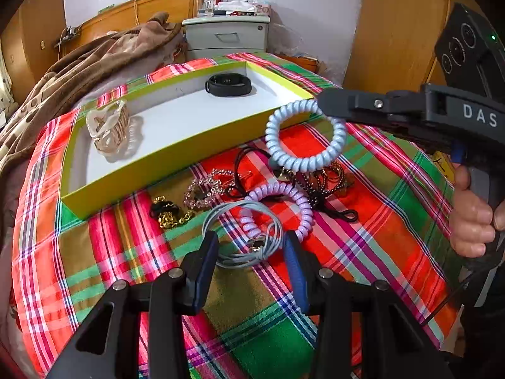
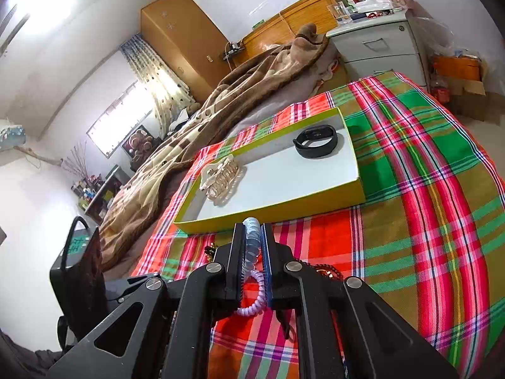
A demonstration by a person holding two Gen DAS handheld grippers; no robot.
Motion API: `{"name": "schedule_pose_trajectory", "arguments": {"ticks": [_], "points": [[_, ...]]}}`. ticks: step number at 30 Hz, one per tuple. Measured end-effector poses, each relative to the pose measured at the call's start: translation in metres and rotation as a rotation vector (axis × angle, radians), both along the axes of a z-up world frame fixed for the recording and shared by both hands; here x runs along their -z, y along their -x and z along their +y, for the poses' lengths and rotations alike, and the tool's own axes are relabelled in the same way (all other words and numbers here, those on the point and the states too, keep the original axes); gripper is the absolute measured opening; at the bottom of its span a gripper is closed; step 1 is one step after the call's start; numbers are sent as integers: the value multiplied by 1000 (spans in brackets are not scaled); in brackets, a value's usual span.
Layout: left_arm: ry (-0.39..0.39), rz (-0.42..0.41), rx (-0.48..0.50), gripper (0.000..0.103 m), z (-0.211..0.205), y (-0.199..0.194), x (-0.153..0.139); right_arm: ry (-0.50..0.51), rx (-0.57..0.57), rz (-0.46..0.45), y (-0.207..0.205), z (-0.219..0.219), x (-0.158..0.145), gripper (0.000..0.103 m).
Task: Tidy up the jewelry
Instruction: 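Grasp the grey cord hair tie with the left tool, then carry the blue coil and grey hair ties over the box with both tools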
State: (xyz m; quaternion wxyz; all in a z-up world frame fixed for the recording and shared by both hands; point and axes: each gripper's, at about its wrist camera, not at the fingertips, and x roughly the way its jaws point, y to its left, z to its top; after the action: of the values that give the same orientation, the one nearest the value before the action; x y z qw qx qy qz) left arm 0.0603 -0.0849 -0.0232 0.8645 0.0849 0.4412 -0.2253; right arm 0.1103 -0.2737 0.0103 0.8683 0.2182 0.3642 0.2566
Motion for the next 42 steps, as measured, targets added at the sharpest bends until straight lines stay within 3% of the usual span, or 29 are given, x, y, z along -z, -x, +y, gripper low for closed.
{"name": "schedule_pose_trajectory", "arguments": {"ticks": [5, 9, 12, 28, 42], "points": [[8, 4, 13, 41, -1, 3, 1, 1, 5, -1, 0, -1, 0, 10], [22, 10, 7, 24, 1, 3, 1, 1, 7, -2, 2, -2, 0, 10], [33, 14, 2, 18, 4, 2, 1, 0, 13, 0, 3, -2, 1, 10], [135, 7, -48, 18, 31, -1, -16, 2, 40, -9, 9, -5, -7, 10], [141, -57, -100, 18, 53, -20, -50, 15, 51, -46, -8, 3, -29, 10]]}}
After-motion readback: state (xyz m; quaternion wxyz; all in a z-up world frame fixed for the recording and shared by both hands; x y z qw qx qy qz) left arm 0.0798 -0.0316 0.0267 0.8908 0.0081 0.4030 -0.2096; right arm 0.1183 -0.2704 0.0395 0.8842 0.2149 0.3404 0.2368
